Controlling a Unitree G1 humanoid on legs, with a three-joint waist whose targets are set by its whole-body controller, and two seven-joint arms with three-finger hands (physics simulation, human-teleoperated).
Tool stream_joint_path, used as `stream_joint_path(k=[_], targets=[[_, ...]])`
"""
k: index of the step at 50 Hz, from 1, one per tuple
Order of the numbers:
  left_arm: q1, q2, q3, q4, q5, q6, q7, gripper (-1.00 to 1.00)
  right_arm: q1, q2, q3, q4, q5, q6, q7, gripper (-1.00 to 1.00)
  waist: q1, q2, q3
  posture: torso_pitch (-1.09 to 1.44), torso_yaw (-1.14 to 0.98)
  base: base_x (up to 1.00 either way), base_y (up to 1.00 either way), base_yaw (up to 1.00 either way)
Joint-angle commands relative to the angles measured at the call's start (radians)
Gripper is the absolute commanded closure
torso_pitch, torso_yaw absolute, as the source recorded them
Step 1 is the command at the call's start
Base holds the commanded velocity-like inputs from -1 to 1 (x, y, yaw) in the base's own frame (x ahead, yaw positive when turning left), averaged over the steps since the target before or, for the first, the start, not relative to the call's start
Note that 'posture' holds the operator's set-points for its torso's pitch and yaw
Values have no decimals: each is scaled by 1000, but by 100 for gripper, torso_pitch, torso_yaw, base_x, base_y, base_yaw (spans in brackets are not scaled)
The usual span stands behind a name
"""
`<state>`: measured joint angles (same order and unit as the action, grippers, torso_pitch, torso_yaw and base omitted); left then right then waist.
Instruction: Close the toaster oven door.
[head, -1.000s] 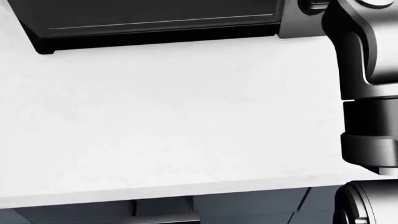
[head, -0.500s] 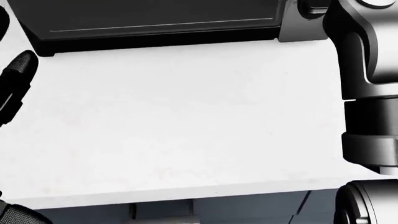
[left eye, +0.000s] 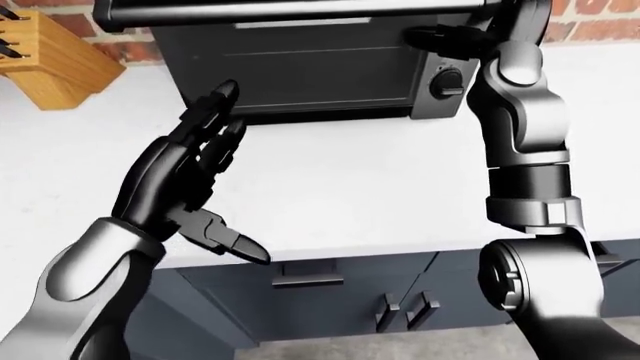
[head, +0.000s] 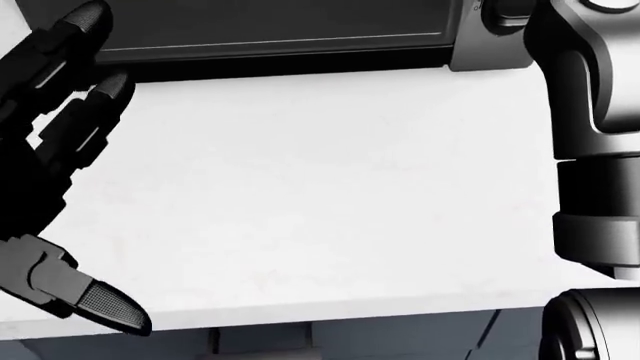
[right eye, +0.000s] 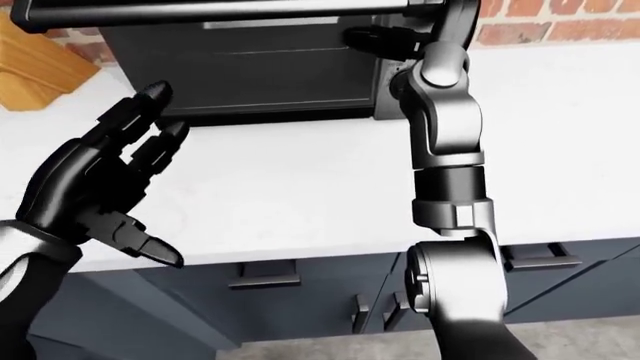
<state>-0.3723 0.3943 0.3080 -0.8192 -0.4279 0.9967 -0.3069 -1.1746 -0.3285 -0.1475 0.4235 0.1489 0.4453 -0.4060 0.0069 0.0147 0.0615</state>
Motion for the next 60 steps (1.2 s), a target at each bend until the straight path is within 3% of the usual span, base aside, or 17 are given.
stream_joint_path(k=[1,15,27,41,60], targets=[[-30,6,-4,-23,31,-32,-20,-100,-54,-18,-17,-47,-3,-50,-14,-100,0,-2,-32,0,0,0,0,0],[-139,-48,-110,57,140,0,-93,-100,-57,-20,-17,-54,3,-43,-18,-100,2,-11,-34,0,0,0,0,0],[-208,-73,-165,166,227,-23,-153,-100,-64,-21,-18,-55,6,-38,-19,-100,3,-17,-35,0,0,0,0,0],[-368,-82,-174,334,286,-23,-183,-100,-49,-22,-20,-67,11,-38,-22,-100,4,-25,-35,0,0,0,0,0],[-487,-82,-194,513,360,-82,-221,-100,-59,-26,-20,-67,15,-34,-22,-100,6,-29,-34,0,0,0,0,0]])
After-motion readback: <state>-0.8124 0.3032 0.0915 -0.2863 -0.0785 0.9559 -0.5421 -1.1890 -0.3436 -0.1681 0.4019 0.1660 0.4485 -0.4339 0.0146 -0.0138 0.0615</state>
